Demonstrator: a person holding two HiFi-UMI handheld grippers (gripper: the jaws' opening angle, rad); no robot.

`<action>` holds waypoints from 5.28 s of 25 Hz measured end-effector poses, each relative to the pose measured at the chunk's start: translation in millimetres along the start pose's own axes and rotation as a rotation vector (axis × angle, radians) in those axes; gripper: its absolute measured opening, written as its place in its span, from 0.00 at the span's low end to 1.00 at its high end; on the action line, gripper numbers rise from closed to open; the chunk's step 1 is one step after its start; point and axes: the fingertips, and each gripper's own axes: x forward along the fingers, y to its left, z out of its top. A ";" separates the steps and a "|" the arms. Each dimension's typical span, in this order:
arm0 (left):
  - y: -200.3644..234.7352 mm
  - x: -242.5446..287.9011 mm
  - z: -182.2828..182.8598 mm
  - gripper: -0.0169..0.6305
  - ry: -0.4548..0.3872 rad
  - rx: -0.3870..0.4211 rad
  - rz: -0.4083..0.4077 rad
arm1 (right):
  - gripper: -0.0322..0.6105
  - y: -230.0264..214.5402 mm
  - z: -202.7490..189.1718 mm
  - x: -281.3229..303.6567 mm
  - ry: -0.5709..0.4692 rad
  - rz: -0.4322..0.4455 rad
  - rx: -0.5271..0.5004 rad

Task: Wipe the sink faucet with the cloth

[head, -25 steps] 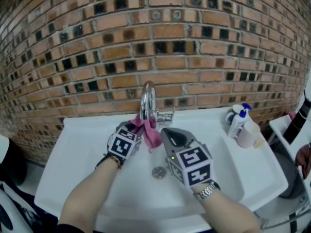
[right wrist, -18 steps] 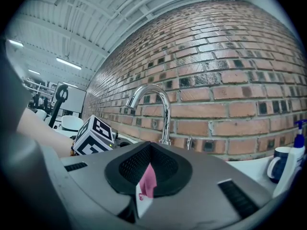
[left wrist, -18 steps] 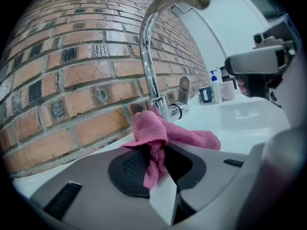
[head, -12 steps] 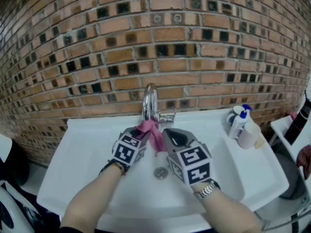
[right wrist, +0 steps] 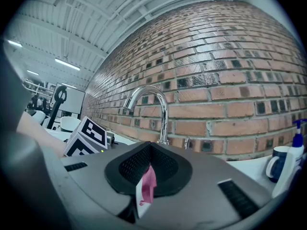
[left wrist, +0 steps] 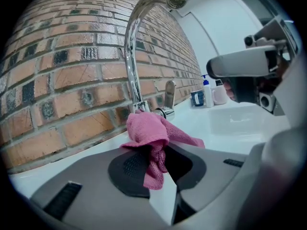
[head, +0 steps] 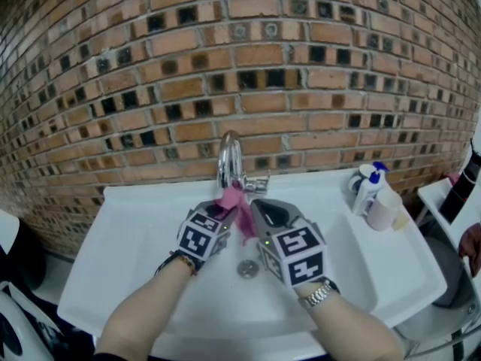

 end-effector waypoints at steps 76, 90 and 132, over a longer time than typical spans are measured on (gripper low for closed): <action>12.6 -88.9 138.8 0.15 -0.482 0.510 0.181 | 0.07 -3.7 -1.0 0.5 -0.007 -0.009 0.004; 9.5 -94.4 118.5 0.15 -0.442 0.513 0.194 | 0.07 -7.0 0.1 -0.3 -0.012 -0.017 0.003; -77.8 -152.8 52.5 0.15 -0.384 0.102 -0.465 | 0.66 73.1 -22.8 -24.9 0.024 0.773 0.230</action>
